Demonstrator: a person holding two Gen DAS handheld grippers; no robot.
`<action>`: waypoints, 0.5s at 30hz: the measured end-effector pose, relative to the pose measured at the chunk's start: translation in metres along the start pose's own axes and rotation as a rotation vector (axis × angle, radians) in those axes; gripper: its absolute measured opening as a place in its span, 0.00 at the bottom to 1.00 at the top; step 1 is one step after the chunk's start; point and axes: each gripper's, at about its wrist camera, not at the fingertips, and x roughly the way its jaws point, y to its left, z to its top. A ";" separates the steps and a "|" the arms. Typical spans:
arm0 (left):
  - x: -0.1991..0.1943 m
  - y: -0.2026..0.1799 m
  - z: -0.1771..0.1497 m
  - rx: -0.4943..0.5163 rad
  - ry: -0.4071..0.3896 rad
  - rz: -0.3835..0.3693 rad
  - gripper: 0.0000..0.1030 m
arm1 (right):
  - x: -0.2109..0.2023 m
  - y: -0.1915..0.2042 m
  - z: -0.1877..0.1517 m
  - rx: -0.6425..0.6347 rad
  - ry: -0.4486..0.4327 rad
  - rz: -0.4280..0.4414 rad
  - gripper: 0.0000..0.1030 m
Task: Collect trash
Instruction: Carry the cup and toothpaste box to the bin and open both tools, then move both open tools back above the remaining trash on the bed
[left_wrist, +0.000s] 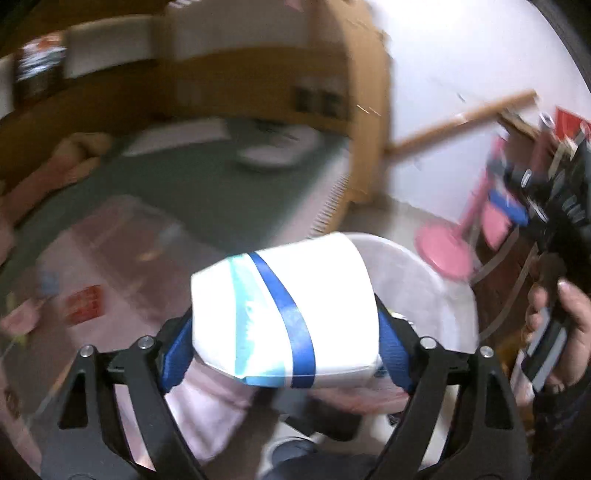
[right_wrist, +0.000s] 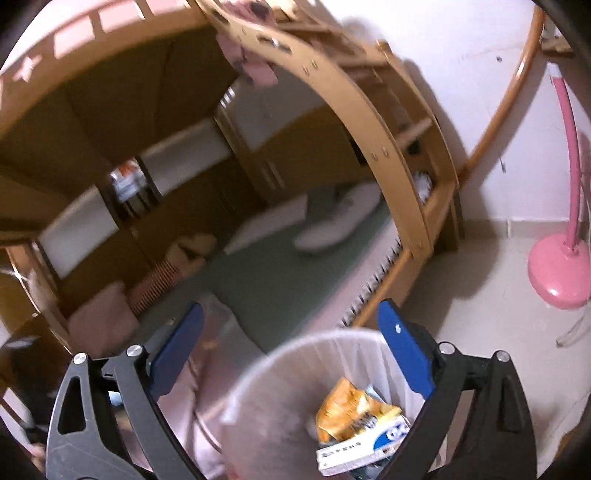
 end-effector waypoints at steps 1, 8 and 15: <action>0.013 -0.014 0.006 0.018 0.026 -0.001 0.97 | -0.004 0.004 0.002 -0.014 -0.008 0.009 0.90; 0.005 0.020 -0.002 -0.107 0.037 0.029 0.97 | 0.019 0.044 -0.012 -0.146 0.086 0.049 0.91; -0.093 0.177 -0.063 -0.365 -0.045 0.322 0.97 | 0.071 0.143 -0.057 -0.287 0.235 0.207 0.91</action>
